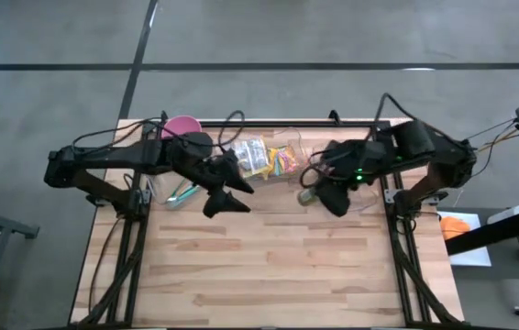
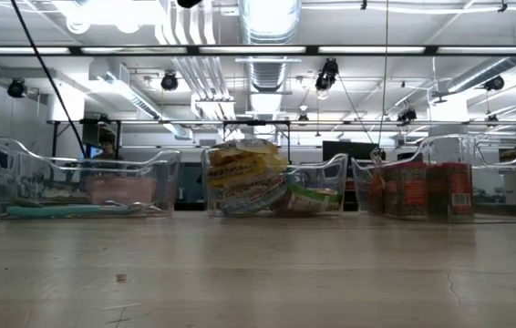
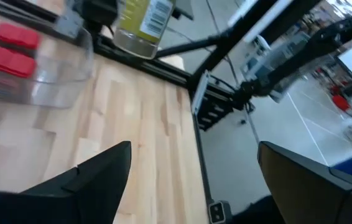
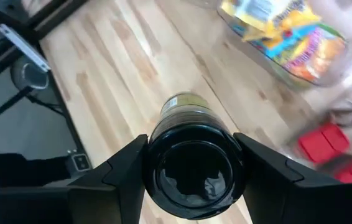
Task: Pick & Place Food Item
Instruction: Put the black seasoning bottle into the right transparent bin
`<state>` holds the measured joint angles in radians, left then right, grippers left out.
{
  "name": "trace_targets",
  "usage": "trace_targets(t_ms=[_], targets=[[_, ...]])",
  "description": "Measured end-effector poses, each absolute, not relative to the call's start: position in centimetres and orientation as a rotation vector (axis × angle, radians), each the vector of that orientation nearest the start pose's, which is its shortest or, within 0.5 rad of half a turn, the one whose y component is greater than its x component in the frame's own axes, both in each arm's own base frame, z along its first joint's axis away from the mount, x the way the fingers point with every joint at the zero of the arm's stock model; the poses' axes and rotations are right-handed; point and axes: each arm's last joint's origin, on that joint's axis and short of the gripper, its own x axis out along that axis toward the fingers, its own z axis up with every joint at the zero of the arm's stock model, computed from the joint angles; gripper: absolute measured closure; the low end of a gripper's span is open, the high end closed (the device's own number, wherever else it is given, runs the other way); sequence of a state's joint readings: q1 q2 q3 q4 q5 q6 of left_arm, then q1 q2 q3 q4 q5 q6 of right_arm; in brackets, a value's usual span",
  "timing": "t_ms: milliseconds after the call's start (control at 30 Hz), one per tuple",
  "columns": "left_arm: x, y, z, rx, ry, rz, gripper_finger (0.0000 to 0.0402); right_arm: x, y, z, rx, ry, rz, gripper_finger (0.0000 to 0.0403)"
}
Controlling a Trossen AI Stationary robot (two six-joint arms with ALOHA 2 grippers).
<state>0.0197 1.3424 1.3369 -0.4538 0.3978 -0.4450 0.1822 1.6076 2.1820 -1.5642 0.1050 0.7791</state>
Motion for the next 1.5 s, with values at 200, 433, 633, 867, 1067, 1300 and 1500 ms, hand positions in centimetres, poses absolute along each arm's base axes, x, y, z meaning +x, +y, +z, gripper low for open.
trace_targets(t_ms=[200,433,633,867,1067,1300,1500], targets=[[26.8,-0.2,39.5,-0.512,0.469,-0.230,0.0044,21.8,3.0,46.4,0.656,0.937,-0.425,0.0206],[25.2,0.0,40.7,-0.502,0.421,-0.204,0.0043,17.6,2.0,44.9,0.747,0.921,-0.491,0.0206],[25.2,0.0,40.6,-0.510,0.426,-0.193,0.0043,15.3,1.1,42.4,0.840,0.960,-0.615,0.0206],[25.3,0.2,40.5,-0.530,0.428,-0.169,0.0043,16.2,-0.1,37.8,0.869,1.117,-0.747,0.0206],[25.2,0.2,40.5,-0.530,0.427,-0.166,0.0043,18.4,-1.2,35.0,0.842,1.152,-0.757,0.0206],[25.2,0.4,40.5,-0.526,0.422,-0.139,0.0043,19.5,-1.5,32.0,0.822,1.175,-0.779,0.0206],[25.2,0.4,40.5,-0.524,0.422,-0.137,0.0043,19.2,-1.5,29.7,0.844,1.175,-0.809,0.0206]])
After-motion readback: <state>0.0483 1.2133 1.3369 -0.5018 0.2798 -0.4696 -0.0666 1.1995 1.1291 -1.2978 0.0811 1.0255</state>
